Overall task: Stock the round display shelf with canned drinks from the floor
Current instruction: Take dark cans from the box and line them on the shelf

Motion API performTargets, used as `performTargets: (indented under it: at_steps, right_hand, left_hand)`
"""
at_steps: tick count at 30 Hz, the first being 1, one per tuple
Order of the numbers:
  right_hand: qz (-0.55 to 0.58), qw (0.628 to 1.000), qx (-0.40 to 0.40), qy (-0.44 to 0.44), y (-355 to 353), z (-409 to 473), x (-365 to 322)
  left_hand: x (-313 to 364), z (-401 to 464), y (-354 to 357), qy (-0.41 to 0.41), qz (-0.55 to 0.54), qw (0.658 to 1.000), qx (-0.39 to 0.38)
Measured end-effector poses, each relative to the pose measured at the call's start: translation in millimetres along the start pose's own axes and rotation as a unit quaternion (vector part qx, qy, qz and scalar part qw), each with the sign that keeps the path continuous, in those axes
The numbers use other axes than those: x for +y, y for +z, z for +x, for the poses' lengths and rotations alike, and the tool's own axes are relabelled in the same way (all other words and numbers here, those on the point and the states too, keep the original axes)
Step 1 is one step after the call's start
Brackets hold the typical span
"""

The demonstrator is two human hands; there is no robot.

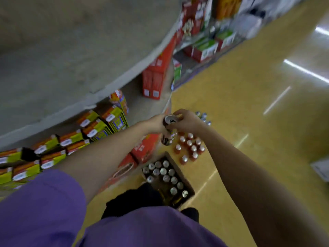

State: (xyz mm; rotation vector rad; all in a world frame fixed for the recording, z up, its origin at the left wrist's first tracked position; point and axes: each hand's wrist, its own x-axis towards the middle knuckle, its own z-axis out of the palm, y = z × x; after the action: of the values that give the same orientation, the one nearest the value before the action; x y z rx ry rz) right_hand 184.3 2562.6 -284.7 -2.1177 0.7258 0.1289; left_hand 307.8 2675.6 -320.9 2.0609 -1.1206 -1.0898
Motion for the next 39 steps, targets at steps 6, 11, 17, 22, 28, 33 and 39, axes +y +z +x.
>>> performTargets:
  at_steps: [6,11,17,22,28,33,39]
  right_hand:
    - [-0.019,0.998,-0.058,-0.023,-39.5,-21.5,-70.1]
    - [-0.070,0.991,-0.090,-0.065,-33.7,-34.0,-130.0]
    - [-0.002,0.978,-0.123,-0.168,14.4,-49.7,-228.2]
    - [-0.005,0.964,-0.102,-0.244,78.6,-49.0,-318.1]
    - [0.056,0.964,-0.060,-0.252,162.0,-40.5,-402.0]
    - [0.100,0.965,-0.144,-0.196,202.2,-33.2,-434.7]
    - [0.144,0.947,-0.233,-0.170,236.3,-34.2,-466.5]
  left_hand:
    - [50.4,-75.0,-72.1,-0.012,-0.072,0.993,0.094]
    - [69.4,-144.6,-133.3,0.002,-0.124,0.980,0.153]
    - [70.4,-228.1,-206.6,0.042,-0.129,0.955,0.263]
    - [44.9,-287.5,-268.2,0.042,-0.150,0.920,0.361]
    - [3.3,-341.9,-323.9,0.000,-0.089,0.908,0.410]
    - [-31.4,-395.9,-364.3,0.037,-0.032,0.951,0.304]
    - [-54.6,-443.9,-400.3,0.055,-0.005,0.960,0.276]
